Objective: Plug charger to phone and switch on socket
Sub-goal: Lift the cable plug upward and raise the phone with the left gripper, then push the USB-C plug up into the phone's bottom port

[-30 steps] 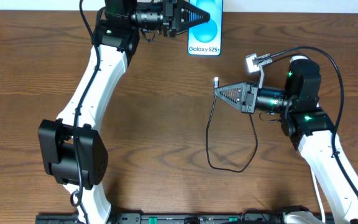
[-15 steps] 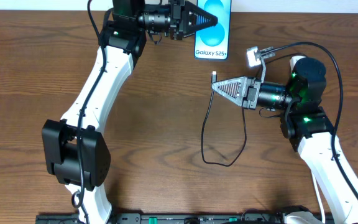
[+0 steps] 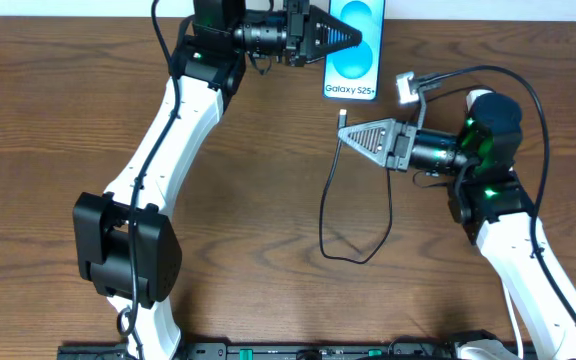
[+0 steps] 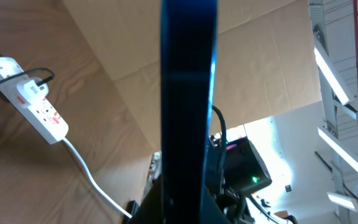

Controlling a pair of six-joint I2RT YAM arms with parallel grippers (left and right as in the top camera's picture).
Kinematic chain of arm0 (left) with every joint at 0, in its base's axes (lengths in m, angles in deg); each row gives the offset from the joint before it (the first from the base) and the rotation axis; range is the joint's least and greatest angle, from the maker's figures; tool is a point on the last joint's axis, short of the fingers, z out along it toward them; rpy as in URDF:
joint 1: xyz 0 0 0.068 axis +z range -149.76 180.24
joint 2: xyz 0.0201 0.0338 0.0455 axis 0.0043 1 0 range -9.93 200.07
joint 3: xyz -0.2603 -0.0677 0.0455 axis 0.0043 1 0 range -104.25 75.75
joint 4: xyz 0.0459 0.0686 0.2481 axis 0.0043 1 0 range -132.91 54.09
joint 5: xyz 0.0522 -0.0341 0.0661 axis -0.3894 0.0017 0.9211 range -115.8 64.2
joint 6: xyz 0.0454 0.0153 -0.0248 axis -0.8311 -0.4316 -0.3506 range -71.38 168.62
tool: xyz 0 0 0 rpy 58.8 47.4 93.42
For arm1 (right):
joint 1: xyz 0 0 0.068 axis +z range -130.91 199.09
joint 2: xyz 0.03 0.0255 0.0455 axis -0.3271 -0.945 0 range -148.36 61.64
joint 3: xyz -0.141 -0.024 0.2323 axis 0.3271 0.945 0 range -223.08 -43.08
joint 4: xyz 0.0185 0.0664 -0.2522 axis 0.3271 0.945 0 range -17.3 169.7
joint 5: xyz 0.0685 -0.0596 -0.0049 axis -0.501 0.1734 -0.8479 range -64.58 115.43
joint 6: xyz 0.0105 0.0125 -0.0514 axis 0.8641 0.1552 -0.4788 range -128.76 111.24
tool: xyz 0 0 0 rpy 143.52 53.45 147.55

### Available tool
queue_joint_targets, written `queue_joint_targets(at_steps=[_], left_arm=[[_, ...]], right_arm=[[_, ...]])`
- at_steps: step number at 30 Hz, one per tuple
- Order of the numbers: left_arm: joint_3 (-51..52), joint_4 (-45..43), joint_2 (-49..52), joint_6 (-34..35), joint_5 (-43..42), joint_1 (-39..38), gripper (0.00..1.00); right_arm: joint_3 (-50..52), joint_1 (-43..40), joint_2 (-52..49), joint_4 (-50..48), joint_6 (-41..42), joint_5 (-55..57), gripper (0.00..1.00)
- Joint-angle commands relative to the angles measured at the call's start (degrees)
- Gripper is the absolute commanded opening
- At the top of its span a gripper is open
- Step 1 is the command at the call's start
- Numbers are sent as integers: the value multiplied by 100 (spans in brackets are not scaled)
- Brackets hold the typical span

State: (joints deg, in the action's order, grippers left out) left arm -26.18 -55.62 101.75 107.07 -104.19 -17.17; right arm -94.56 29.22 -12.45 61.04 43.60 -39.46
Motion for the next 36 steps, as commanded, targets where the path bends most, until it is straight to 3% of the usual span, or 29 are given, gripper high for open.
queue_joint_targets(at_steps=[1,10,36], left_arm=[[-68,-61,-195,-223,85,22,7],[-68,461,-195,-684,109,24,7],[-68,494,-195,-678,-46,35,7]], right_arm=[[-83,74,90,-44,79,179,2],[-92,68,92,-122,76,273,2],[-92,-98,92,-76,-74,323,2]])
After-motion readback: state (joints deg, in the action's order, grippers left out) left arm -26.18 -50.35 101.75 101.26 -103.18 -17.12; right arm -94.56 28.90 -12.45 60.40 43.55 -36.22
